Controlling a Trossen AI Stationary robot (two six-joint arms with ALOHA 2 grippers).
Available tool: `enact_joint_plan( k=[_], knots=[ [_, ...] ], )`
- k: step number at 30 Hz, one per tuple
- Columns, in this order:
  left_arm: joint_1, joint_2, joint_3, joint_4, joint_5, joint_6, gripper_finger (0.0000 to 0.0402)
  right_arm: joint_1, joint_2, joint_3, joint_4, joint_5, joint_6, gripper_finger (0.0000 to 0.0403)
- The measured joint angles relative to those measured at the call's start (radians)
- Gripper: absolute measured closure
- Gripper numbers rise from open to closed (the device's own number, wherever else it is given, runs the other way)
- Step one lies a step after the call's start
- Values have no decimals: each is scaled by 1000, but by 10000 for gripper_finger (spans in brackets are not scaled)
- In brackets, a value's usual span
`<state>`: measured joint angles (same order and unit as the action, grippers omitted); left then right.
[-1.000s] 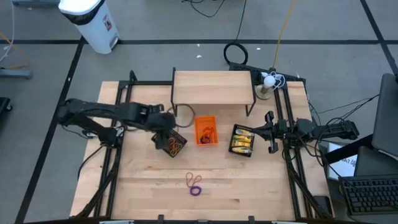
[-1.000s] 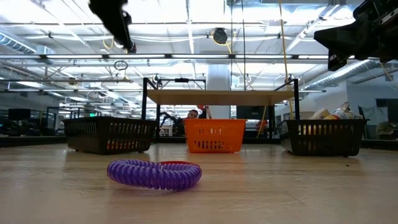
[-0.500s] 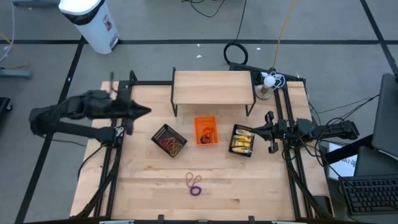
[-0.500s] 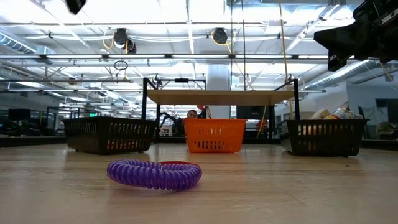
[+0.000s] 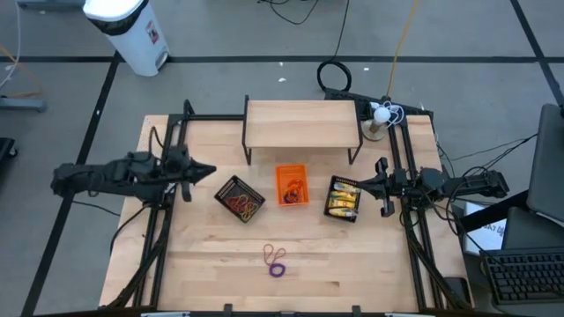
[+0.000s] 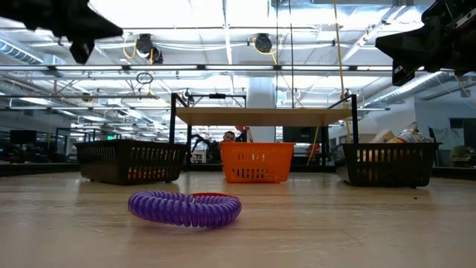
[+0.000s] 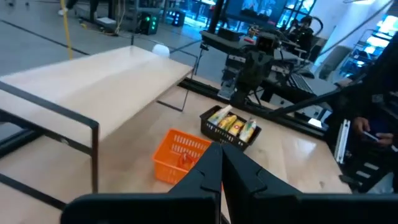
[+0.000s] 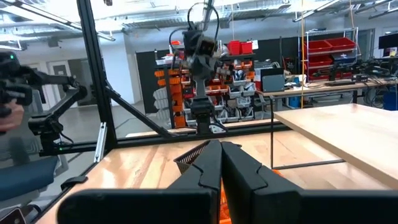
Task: Pick & Place Office Desk Supplies
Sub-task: Put the violet spring keychain into the orange bin
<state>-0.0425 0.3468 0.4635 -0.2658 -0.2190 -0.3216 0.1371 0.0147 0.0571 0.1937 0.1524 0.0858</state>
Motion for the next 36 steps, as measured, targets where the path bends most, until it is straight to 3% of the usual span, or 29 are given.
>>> enact_joint_plan(
  k=[8, 14, 19, 29, 36],
  knots=[
    [-15, -2, -215, 191, -18, 52, 400, 0, 4, 0, 1, 2, 15, 403],
    [22, -16, -326, 247, -19, 37, 400, 22, 159, 4, 92, 10, 27, 403],
    [56, -15, -353, 276, -10, 31, 399, 106, 436, 114, 88, 61, 59, 403],
    [77, -14, -353, 279, -19, 38, 382, 363, 1091, 543, 36, 241, 79, 403],
    [77, -13, -353, 279, -18, 31, 396, 434, 1495, 806, 32, 259, 124, 403]
  ],
)
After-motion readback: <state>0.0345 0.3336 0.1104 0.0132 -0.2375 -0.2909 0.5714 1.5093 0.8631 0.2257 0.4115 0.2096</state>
